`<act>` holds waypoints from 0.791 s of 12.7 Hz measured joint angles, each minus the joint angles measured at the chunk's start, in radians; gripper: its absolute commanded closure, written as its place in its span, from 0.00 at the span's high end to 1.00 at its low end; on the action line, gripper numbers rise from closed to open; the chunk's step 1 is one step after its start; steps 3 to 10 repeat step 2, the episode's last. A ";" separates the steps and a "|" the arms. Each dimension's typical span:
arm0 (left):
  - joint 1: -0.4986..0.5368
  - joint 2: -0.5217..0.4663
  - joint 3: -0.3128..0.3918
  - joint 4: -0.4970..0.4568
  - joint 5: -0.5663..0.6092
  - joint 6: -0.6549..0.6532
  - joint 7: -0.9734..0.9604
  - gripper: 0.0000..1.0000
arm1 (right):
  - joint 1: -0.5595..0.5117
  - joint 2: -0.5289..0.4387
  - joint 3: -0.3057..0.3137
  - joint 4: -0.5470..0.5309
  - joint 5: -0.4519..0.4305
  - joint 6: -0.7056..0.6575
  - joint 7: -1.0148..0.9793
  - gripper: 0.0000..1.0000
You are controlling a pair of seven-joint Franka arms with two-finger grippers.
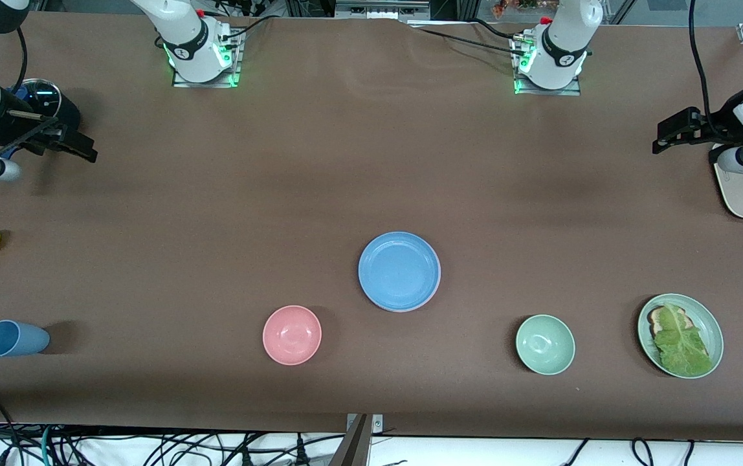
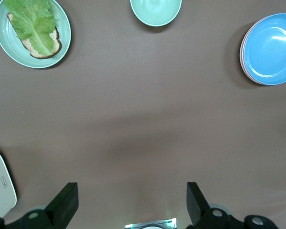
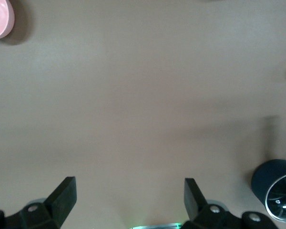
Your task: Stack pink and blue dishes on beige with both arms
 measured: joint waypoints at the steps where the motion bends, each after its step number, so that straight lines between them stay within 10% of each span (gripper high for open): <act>1: 0.000 0.000 0.000 0.000 0.000 0.000 0.000 1.00 | -0.003 0.000 -0.004 0.000 0.000 -0.002 0.000 1.00; 10: 0.000 0.000 0.000 0.000 0.000 0.000 0.000 1.00 | -0.006 0.000 -0.005 0.000 0.001 -0.003 0.000 1.00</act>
